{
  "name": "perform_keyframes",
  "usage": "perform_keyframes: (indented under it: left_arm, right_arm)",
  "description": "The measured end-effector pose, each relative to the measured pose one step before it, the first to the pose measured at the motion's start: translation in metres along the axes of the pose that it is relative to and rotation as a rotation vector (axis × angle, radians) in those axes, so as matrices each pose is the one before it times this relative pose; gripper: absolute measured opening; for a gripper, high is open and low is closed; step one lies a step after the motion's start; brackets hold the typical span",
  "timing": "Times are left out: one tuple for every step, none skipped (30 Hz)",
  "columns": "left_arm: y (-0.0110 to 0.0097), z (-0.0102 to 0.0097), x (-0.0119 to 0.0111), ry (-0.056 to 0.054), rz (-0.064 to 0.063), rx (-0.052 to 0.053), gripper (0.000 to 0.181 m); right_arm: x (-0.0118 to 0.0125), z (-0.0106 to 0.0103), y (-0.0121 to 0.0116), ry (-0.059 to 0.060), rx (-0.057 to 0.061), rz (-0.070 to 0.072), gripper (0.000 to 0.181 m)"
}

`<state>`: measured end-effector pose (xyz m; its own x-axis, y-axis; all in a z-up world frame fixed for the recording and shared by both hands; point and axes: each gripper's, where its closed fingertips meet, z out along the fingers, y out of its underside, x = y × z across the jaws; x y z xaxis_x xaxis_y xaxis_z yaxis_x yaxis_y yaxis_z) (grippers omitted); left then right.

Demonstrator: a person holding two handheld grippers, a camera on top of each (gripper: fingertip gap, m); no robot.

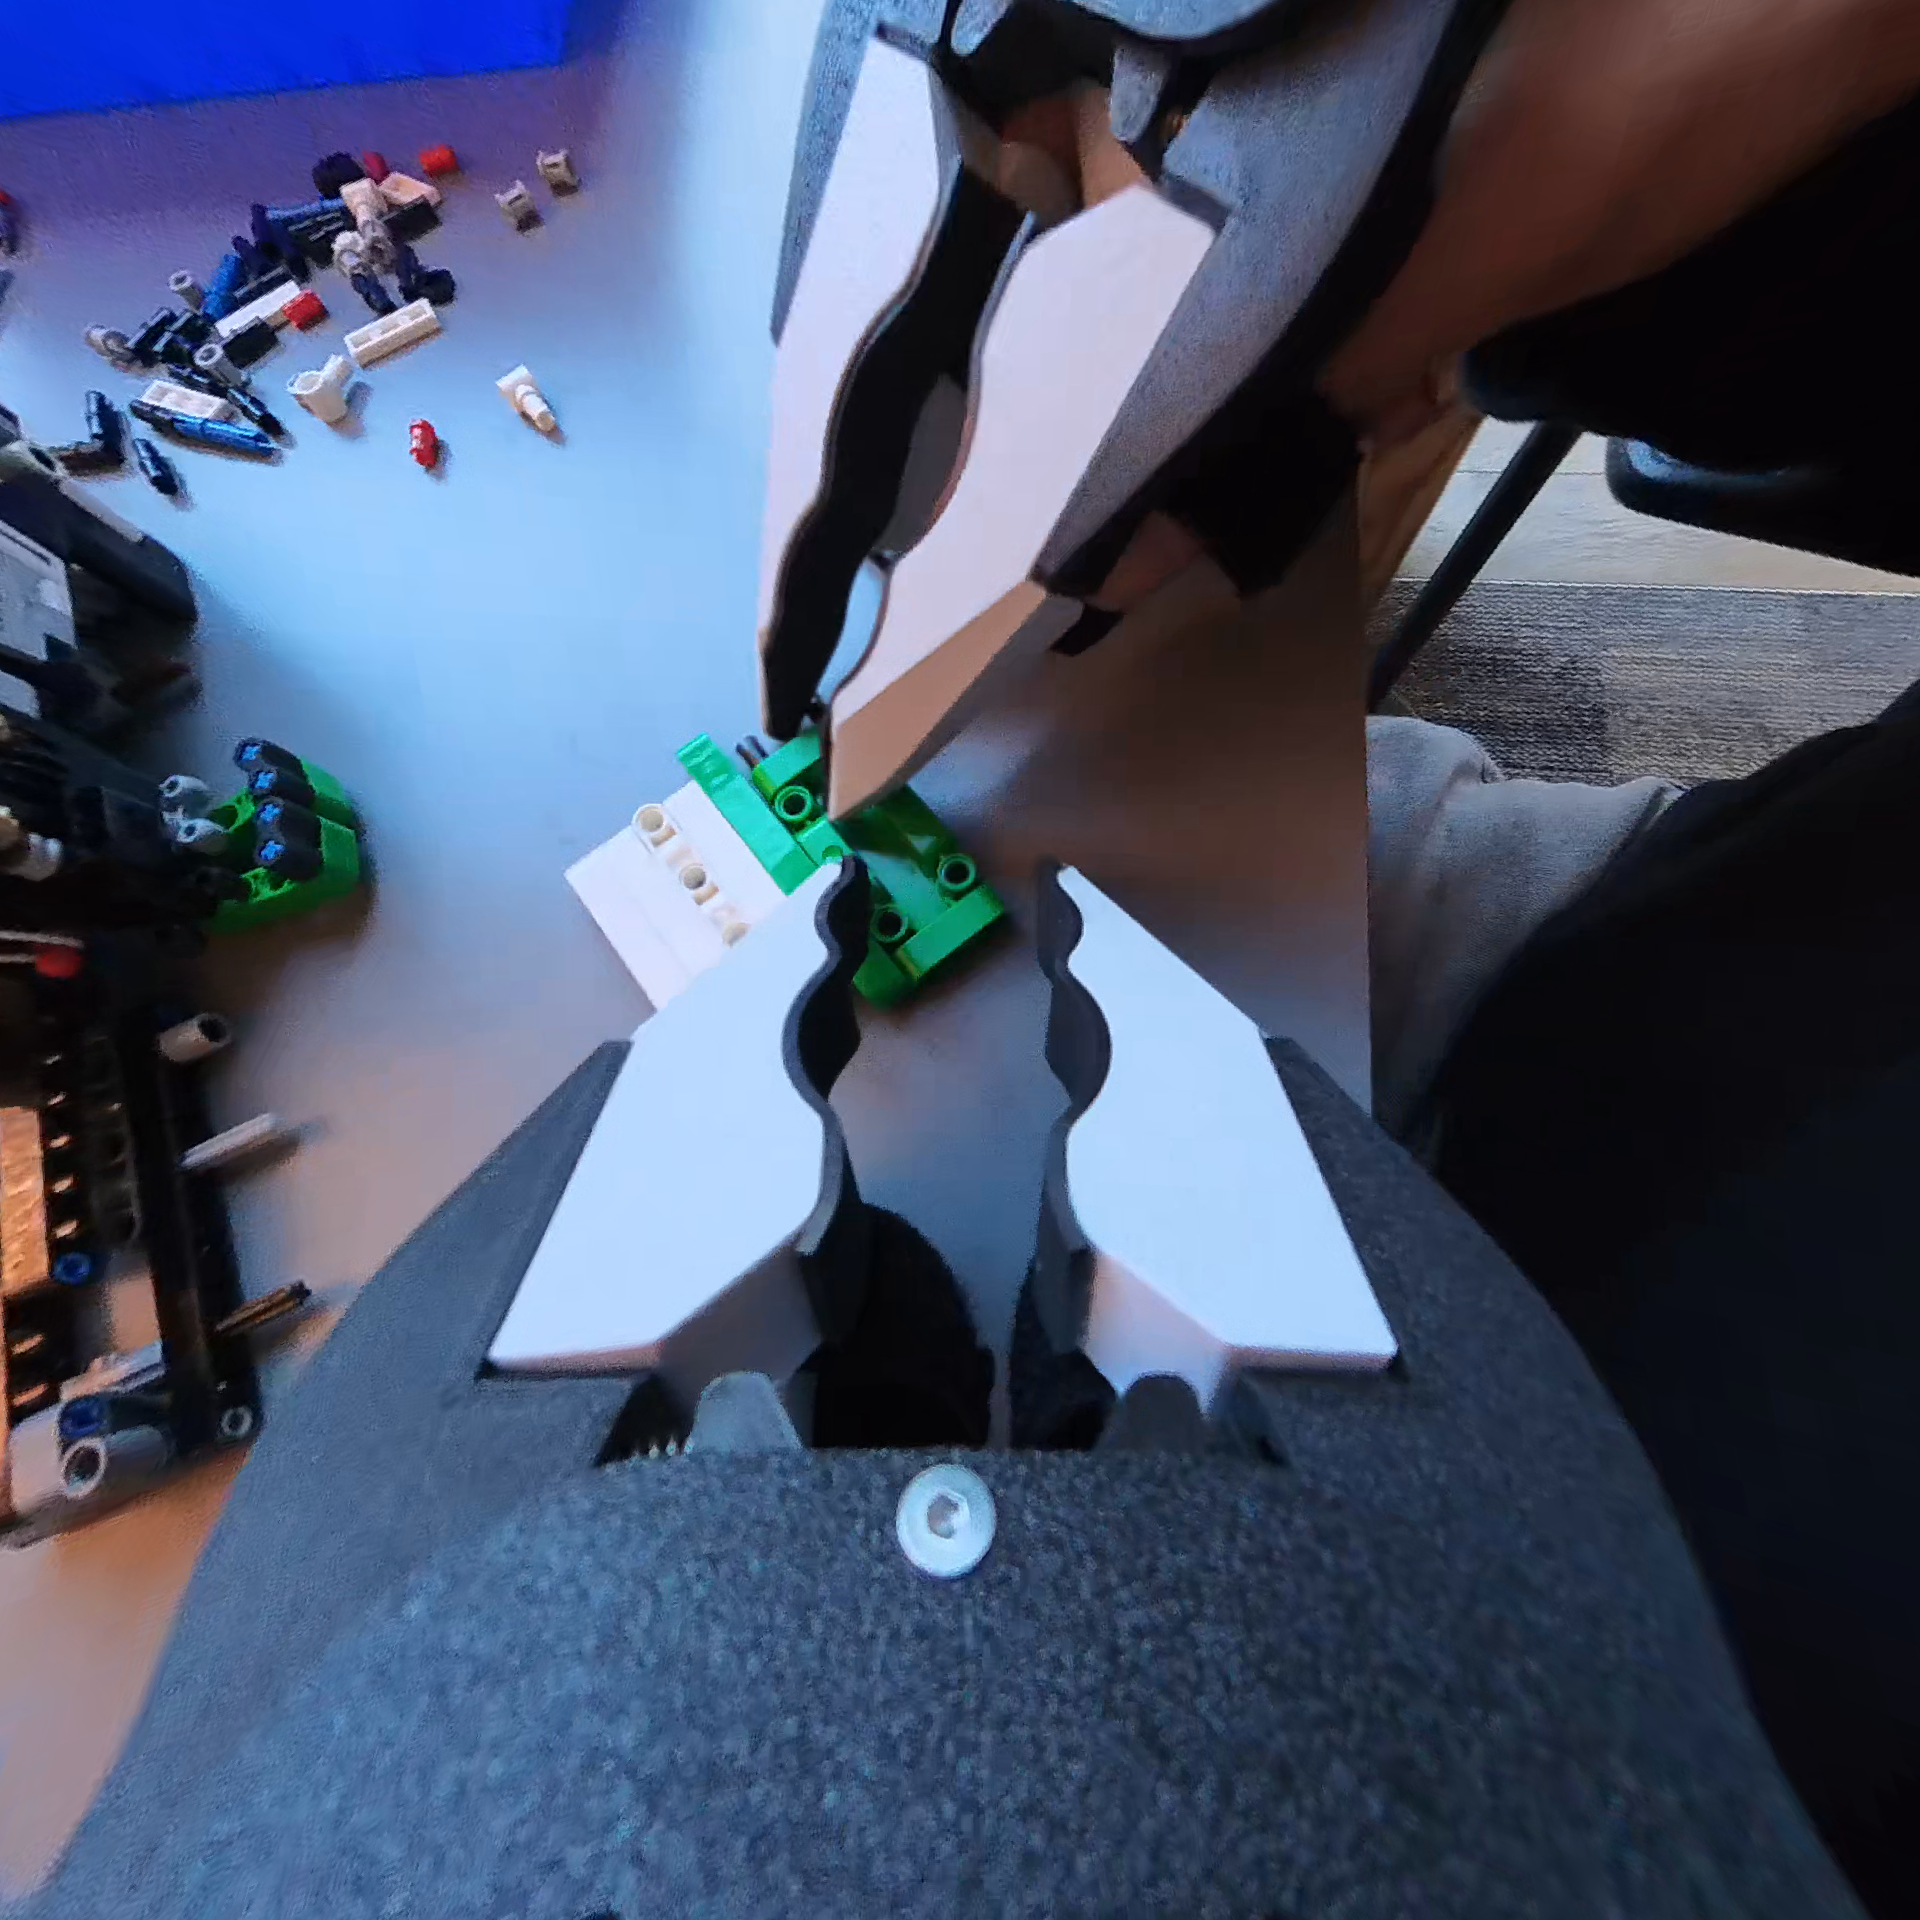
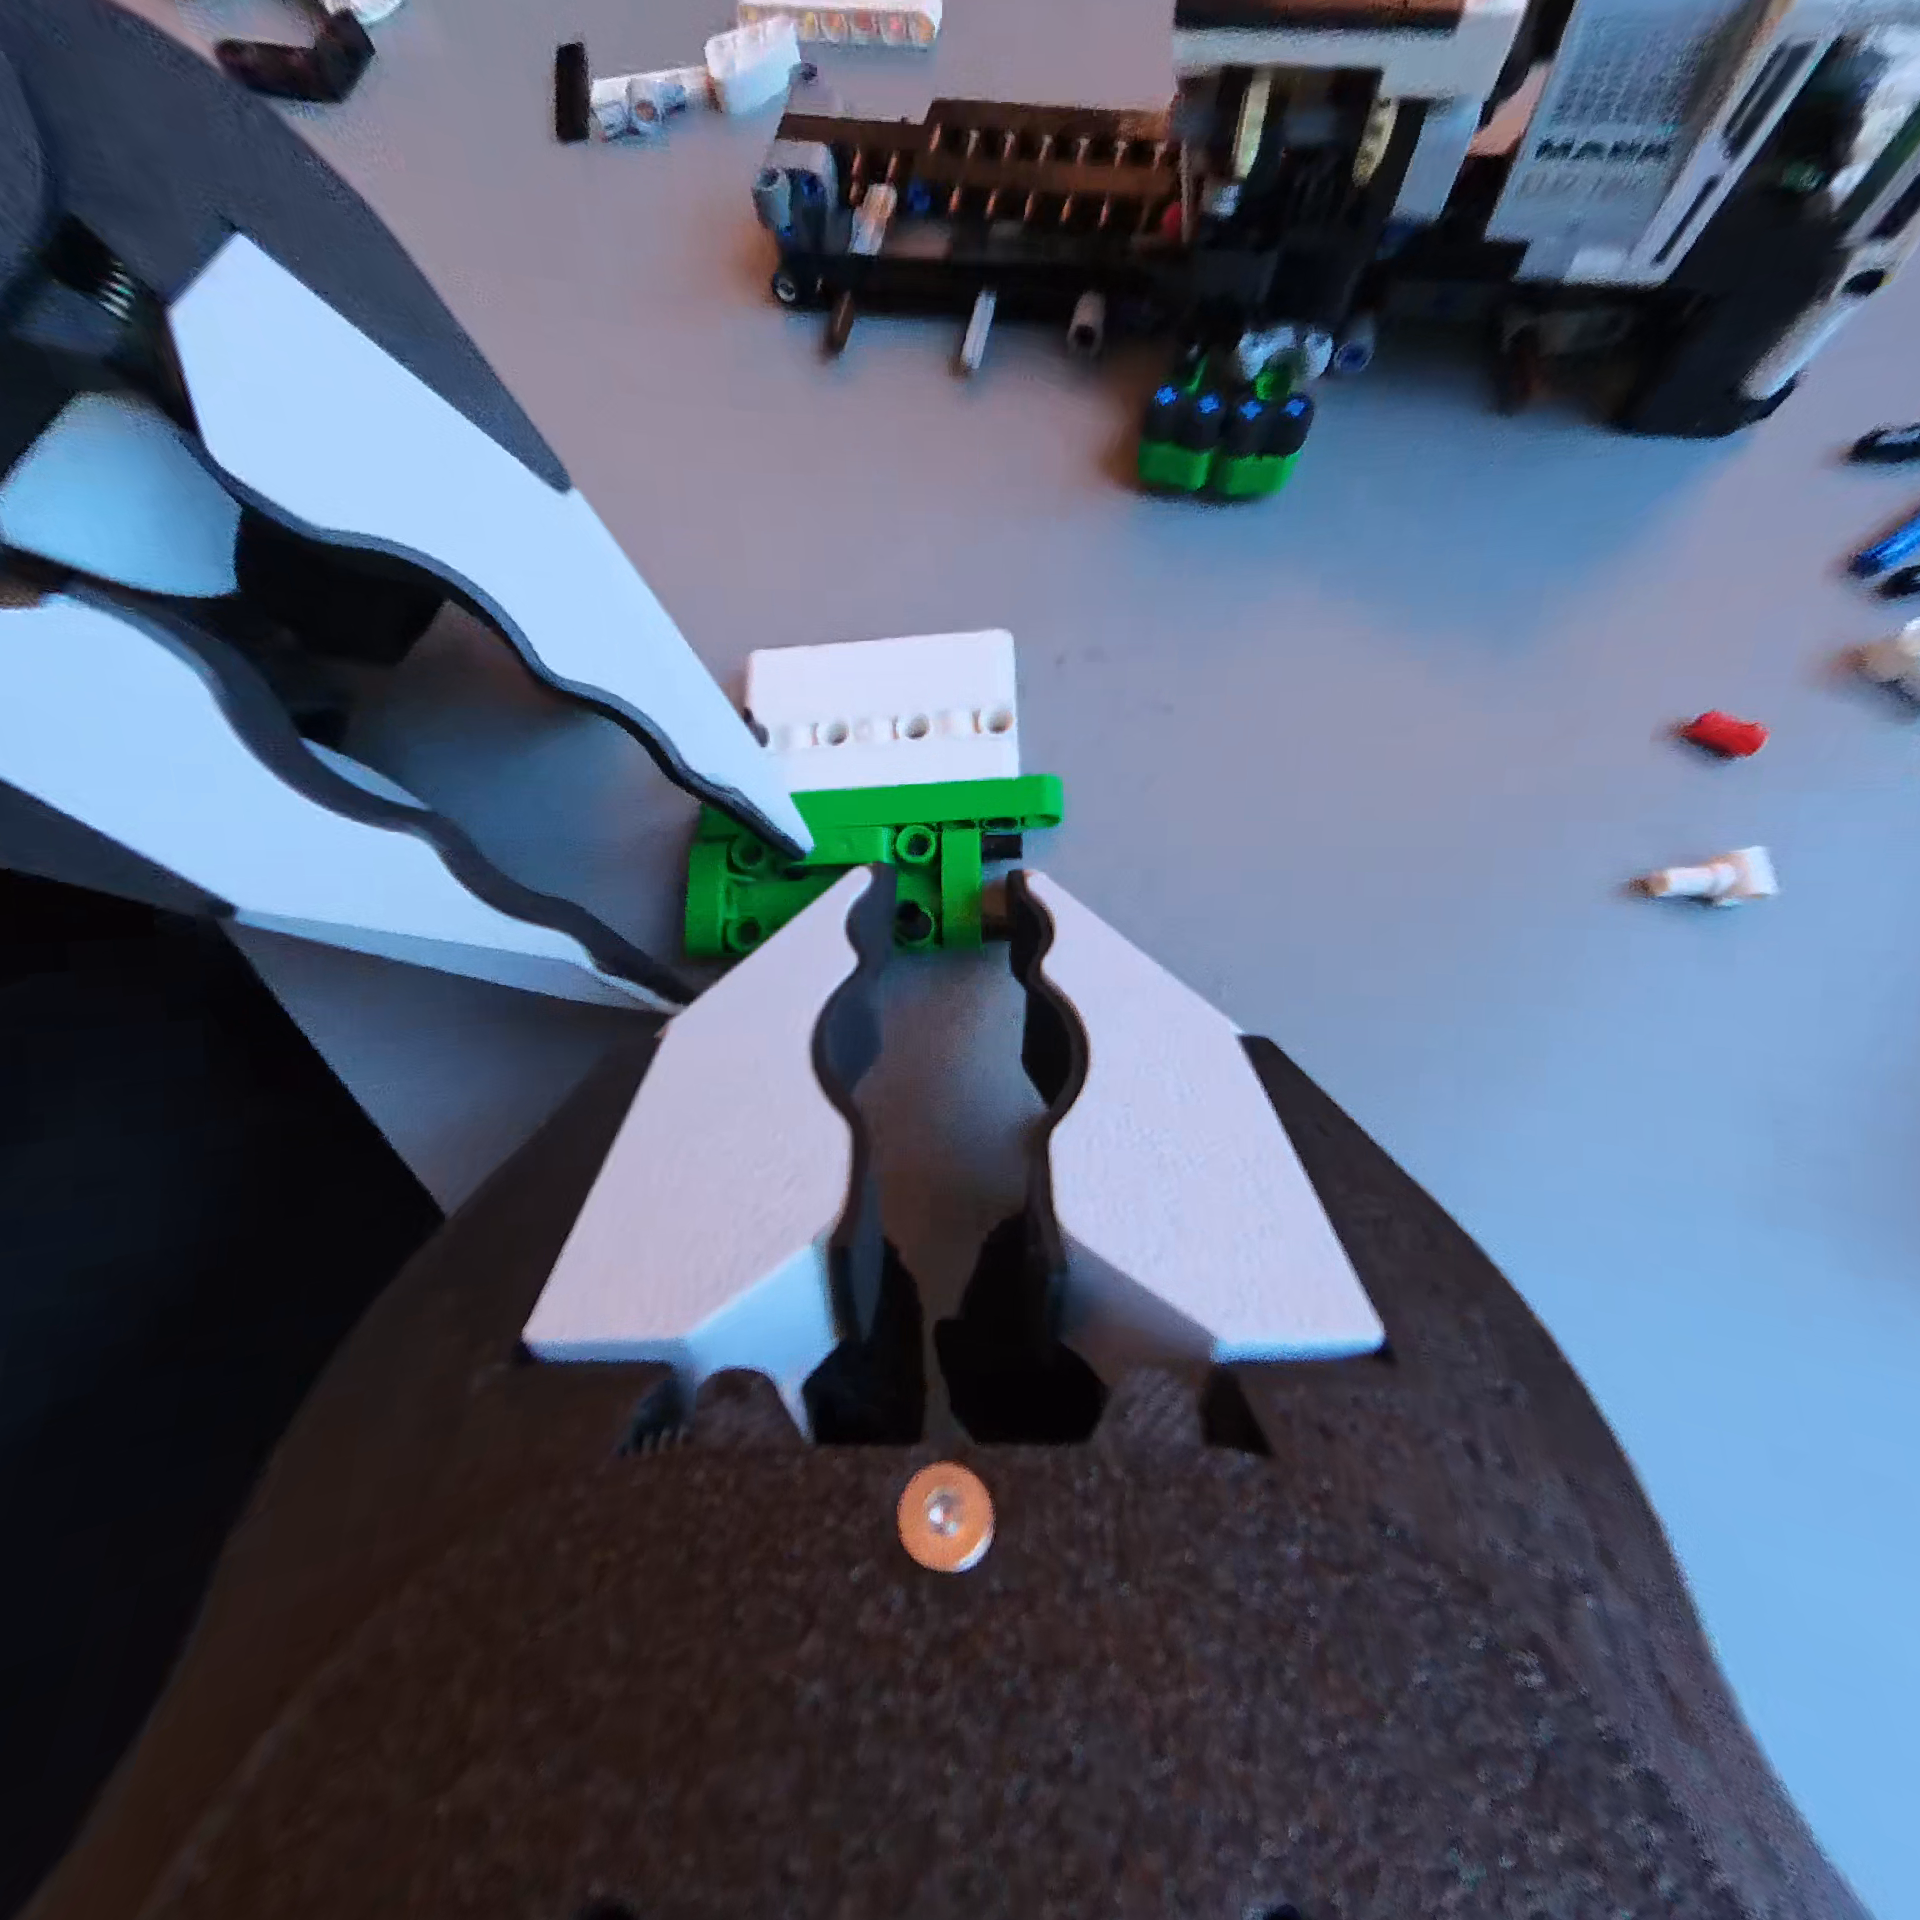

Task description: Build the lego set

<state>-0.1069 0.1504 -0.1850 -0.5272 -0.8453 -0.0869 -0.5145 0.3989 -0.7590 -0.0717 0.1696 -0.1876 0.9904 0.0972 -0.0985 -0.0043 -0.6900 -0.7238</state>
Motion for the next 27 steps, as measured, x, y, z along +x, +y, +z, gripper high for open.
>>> perform_keyframes:
  left_arm:
    - [0.0006,-0.00099,0.00001,-0.012,-0.0052,-0.0022,0.031]
    - [0.00058,-0.00174,-0.00012,-0.0116,-0.0109,-0.0013,0.031]
    - [0.00015,-0.00281,-0.00121,-0.0179,-0.018,0.0032,0.032]
    - [-0.00086,-0.00416,-0.00228,-0.024,-0.0283,0.0114,0.032]
    - [-0.00131,-0.00553,-0.00256,-0.0238,-0.0397,0.0179,0.033]
    - [-0.001,-0.00618,-0.00295,-0.023,-0.0499,0.0205,0.034]
    - [-0.00038,-0.00631,-0.00298,-0.0195,-0.0566,0.0212,0.037]
    - [0.0003,-0.00638,-0.00396,-0.0212,-0.0642,0.0222,0.038]
    - [0.0009,-0.00559,-0.00383,-0.0147,-0.0714,0.0205,0.04]
    - [0.00092,-0.00374,-0.00209,0.0046,-0.0795,0.0183,0.041]
    - [-0.00077,-0.00195,0.00065,0.0307,-0.0834,0.0246,0.043]
    - [-0.00371,-0.00086,0.00169,0.0424,-0.0857,0.0379,0.044]
    - [-0.00795,-0.00085,0.00402,0.062,-0.0816,0.0533,0.044]
    - [-0.01181,-0.00093,0.0082,0.0873,-0.0667,0.0702,0.047]
    - [-0.01229,-0.00039,0.00721,0.0779,-0.0612,0.0692,0.047]
    - [-0.00975,0.00051,0.00422,0.0569,-0.0501,0.0535,0.046]
    - [-0.00712,0.00085,0.00257,0.0443,-0.0394,0.0404,0.044]
    - [-0.00601,0.00061,0.00233,0.0392,-0.0349,0.0384,0.04]
    - [-0.00367,0.00085,0.00436,0.047,-0.0265,0.0263,0.037]
    - [-0.00231,0.00103,0.00487,0.0462,-0.0267,0.0183,0.03]
    - [-0.0025,0.00036,0.00361,0.0327,-0.0232,0.021,0.021]
    - [-0.00157,-0.00027,0.00094,0.0089,-0.0113,0.0157,0.013]
    - [-0.00039,-0.00106,-0.00273,-0.013,-0.0029,0.0057,0.011]
    - [0.00144,-0.00128,-0.00367,-0.0138,-0.006,-0.0132,0.006]
    - [0.00171,-0.00184,-0.00005,0.0131,-0.0037,-0.0316,0.006]
    - [0.00009,-0.00274,0.00185,0.0211,-0.0014,-0.0319,0.006]
    - [-0.00102,-0.00341,0.00195,0.0179,0.0058,-0.0281,0.006]
  right_arm:
    - [-0.00069,0.00055,0.0004,0.0147,-0.0078,-0.039,0.02]
    - [-0.00173,0.00061,-0.00101,0.0047,-0.0065,-0.0361,0.018]
    - [-0.00051,0.00102,-0.00086,0.0062,-0.0103,-0.0237,0.016]
    - [-0.00142,0.00083,-0.00071,-0.006,-0.0114,-0.0159,0.014]
    - [0.00052,0.00046,-0.00044,0.0035,-0.0132,-0.0145,0.014]
    - [0.00416,-0.00021,-0.00048,0.0313,-0.0024,-0.0127,0.013]
    - [0.00354,-0.00101,-0.00108,0.0316,0.015,-0.0136,0.013]
    - [0.00365,-0.00187,-0.00268,0.0307,0.0292,-0.0039,0.013]
    - [0.00398,-0.00277,-0.00416,0.0309,0.0393,0.0094,0.013]
    - [0.00288,-0.00369,-0.00652,0.021,0.051,0.015,0.013]
    - [0.0031,-0.00488,-0.0102,0.0245,0.0698,0.0223,0.012]
    - [0.00054,-0.00543,-0.01349,0.0129,0.0818,0.0173,0.012]
    - [-0.0014,-0.00516,-0.01468,0.0101,0.0841,0.0098,0.012]
    - [-0.00171,-0.00427,-0.01381,0.0173,0.0761,0.0115,0.012]
    - [-0.00273,-0.00396,-0.01336,0.0171,0.0757,0.0149,0.012]
    - [-0.004,-0.00284,-0.01038,0.0113,0.0622,0.0135,0.012]
    - [-0.00243,-0.0021,-0.00734,0.0203,0.0455,0.0129,0.012]
    - [-0.00328,-0.00173,-0.00547,0.0156,0.0385,0.0105,0.012]
    - [-0.0024,-0.00166,-0.00416,0.0201,0.034,0.0156,0.012]
    - [-0.00171,-0.00106,-0.00241,0.0224,0.0248,0.0178,0.012]
    - [-0.00329,0.00038,0.00117,0.0089,0.003,0.0093,0.013]
    - [-0.00317,0.00095,0.00268,0.006,-0.0058,0.0021,0.013]
    - [-0.00077,-0.00001,0.00103,0.0128,0.004,0.0024,0.013]
    - [-0.00243,-0.00078,0.00011,-0.0149,0.0009,0.0025,0.015]
    - [-0.00438,-0.0021,-0.00312,-0.0474,0.0084,-0.0036,0.016]
    - [-0.00325,-0.0029,-0.00553,-0.0602,0.0116,0.0046,0.016]
    - [0.00007,-0.00339,-0.00802,-0.0574,0.0211,0.0303,0.016]
